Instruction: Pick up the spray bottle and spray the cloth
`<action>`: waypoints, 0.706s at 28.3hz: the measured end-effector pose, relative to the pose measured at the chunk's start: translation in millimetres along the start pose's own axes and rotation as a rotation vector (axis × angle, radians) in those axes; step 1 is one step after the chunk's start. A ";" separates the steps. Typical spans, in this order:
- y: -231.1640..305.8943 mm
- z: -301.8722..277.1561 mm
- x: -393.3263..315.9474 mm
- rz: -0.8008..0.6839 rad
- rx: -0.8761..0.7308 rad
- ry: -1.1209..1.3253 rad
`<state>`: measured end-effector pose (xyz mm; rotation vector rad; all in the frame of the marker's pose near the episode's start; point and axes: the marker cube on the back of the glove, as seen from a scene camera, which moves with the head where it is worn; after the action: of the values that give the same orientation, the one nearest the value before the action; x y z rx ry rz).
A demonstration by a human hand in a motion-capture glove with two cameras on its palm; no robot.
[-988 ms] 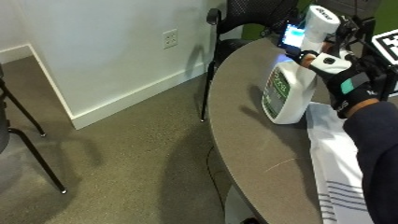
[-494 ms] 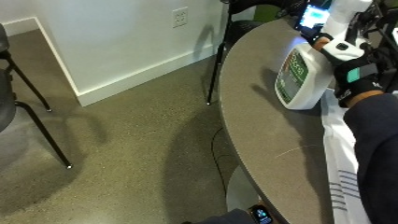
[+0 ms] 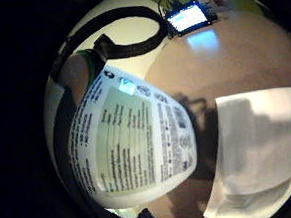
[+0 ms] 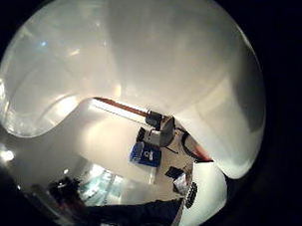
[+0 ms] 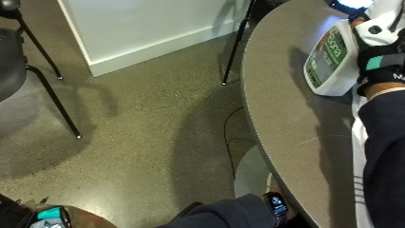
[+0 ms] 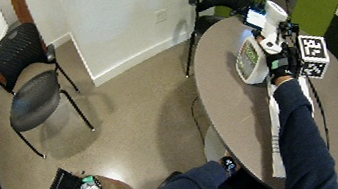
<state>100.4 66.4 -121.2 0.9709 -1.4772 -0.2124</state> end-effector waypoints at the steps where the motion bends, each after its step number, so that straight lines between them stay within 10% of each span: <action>1: -1.1 -1.2 -3.3 -0.006 0.023 -0.003; 20: -5.7 2.7 -24.8 -0.004 0.153 -0.008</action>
<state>96.7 78.2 -143.6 1.0969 -1.5153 -0.1068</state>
